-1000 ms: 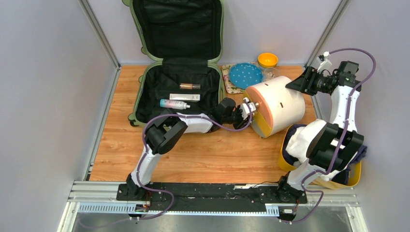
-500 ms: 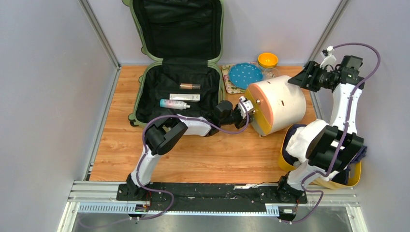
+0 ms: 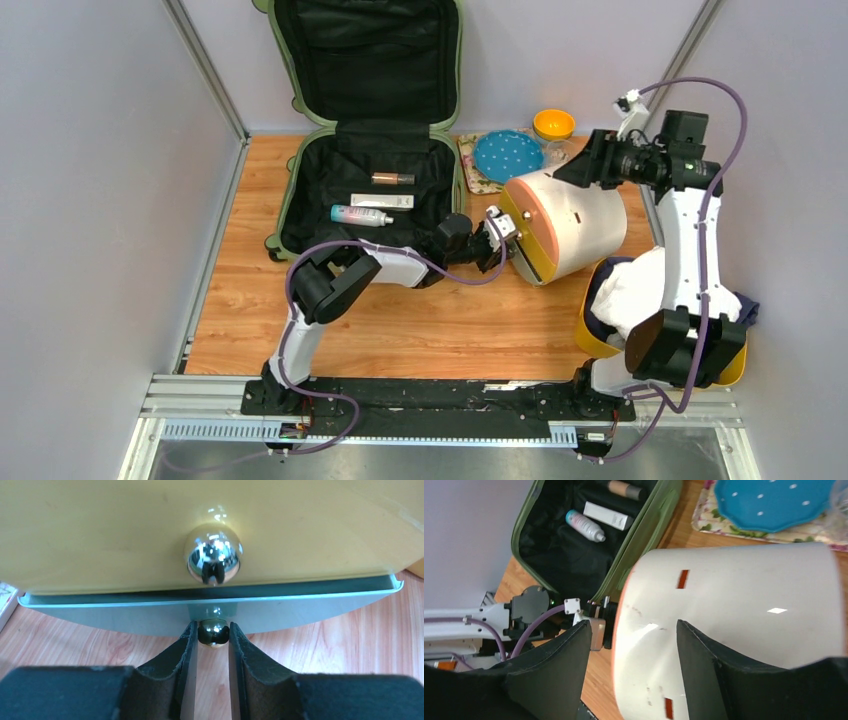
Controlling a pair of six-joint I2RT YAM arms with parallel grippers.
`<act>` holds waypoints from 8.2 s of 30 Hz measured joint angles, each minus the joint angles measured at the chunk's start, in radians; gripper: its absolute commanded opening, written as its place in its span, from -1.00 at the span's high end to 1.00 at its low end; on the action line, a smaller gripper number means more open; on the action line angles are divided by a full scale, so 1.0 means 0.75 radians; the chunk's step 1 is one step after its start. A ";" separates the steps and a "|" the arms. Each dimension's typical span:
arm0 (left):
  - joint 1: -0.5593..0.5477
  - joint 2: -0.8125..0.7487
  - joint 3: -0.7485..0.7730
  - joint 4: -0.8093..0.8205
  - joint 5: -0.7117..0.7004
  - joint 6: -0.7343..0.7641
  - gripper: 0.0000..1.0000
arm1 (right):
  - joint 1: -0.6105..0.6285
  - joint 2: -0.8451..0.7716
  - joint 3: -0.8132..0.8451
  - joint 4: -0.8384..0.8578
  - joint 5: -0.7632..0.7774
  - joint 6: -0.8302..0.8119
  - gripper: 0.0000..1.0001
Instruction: Open, take out, and arrange the luggage
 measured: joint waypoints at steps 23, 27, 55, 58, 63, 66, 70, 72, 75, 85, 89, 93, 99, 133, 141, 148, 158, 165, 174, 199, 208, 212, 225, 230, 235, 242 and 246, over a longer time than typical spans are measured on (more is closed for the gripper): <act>-0.009 -0.288 -0.378 0.023 -0.053 0.044 1.00 | 0.170 -0.046 -0.079 -0.090 0.199 -0.276 -0.45; -0.026 -0.292 -0.379 0.016 -0.072 0.038 1.00 | 0.285 -0.080 -0.079 -0.111 0.308 -0.313 -0.46; -0.112 -0.573 -0.568 -0.294 -0.048 0.082 -0.56 | 0.577 -0.183 -0.141 -0.159 0.754 -0.640 -0.46; -0.106 -0.666 -0.540 -0.494 0.076 0.139 -0.59 | 0.577 -0.183 -0.141 -0.159 0.751 -0.640 -0.50; -0.023 -0.900 -0.483 -0.766 0.333 0.206 -0.56 | 0.577 -0.185 -0.140 -0.161 0.741 -0.631 -0.57; 0.109 -0.964 -0.339 -0.919 0.443 0.245 -0.47 | 0.577 -0.191 -0.139 -0.163 0.734 -0.607 -0.63; 0.371 -0.954 -0.110 -1.068 0.487 0.350 -0.42 | 0.575 -0.204 -0.137 -0.164 0.730 -0.546 -0.65; 0.492 -0.927 -0.026 -1.094 0.484 0.417 -0.43 | 0.570 -0.216 -0.136 -0.158 0.725 -0.509 -0.67; 0.655 -0.846 0.064 -1.109 0.477 0.527 -0.40 | 0.553 -0.235 -0.126 -0.137 0.702 -0.451 -0.67; 0.888 -0.349 0.291 -1.193 0.433 0.952 -0.28 | 0.477 -0.233 -0.088 0.001 0.622 -0.327 -0.68; 0.905 -0.143 0.504 -1.259 0.412 1.127 -0.05 | 0.455 -0.232 -0.088 0.063 0.600 -0.301 -0.69; 0.905 -0.013 0.638 -1.274 0.391 1.262 0.04 | 0.450 -0.232 -0.084 0.076 0.599 -0.277 -0.69; 0.910 0.168 0.754 -1.265 0.385 1.401 0.06 | 0.449 -0.224 -0.020 0.066 0.682 -0.282 -0.69; 0.915 0.213 0.695 -1.098 0.370 1.279 1.00 | 0.441 -0.312 0.001 0.004 0.811 -0.314 -0.69; 0.894 -0.067 0.661 -1.087 0.259 0.659 1.00 | 0.438 -0.311 -0.012 0.013 0.810 -0.312 -0.69; 0.743 -0.466 0.376 -1.107 0.027 -0.048 1.00 | 0.395 -0.310 -0.012 0.032 0.769 -0.289 -0.69; 0.353 -0.749 -0.102 -1.070 -0.263 -0.731 1.00 | 0.334 -0.376 -0.101 0.126 0.625 -0.308 -0.69; 0.188 -0.718 -0.109 -1.029 -0.417 -0.995 1.00 | 0.265 -0.436 -0.182 0.226 0.545 -0.298 -0.69; -0.053 -0.534 0.110 -0.980 -0.475 -1.168 1.00 | 0.211 -0.525 -0.282 0.264 0.439 -0.289 -0.69; -0.061 -0.372 0.124 -0.844 -0.493 -0.999 -0.11 | 0.177 -0.565 -0.360 0.278 0.380 -0.289 -0.69; -0.051 -0.919 -0.398 -0.738 -0.351 -0.389 0.52 | 0.156 -0.542 -0.392 0.280 0.380 -0.270 -0.67; -0.051 -0.930 -0.547 -0.712 -0.345 -0.270 0.58 | 0.156 -0.497 -0.401 0.285 0.379 -0.243 -0.64; -0.054 -0.580 -0.494 -0.350 -0.388 -0.169 0.65 | 0.156 -0.305 -0.422 0.275 0.350 -0.204 -0.32; -0.069 -0.453 -0.403 -0.202 -0.392 -0.162 0.67 | 0.153 -0.293 -0.422 0.283 0.330 -0.202 -0.26; -0.076 -0.316 -0.301 -0.073 -0.388 -0.165 0.69 | 0.153 -0.293 -0.423 0.283 0.329 -0.198 -0.25; -0.081 -0.190 -0.190 0.036 -0.382 -0.175 0.59 | 0.153 -0.293 -0.424 0.283 0.325 -0.185 -0.24; -0.084 -0.110 -0.099 0.064 -0.380 -0.188 0.58 | 0.153 -0.293 -0.424 0.283 0.322 -0.175 -0.23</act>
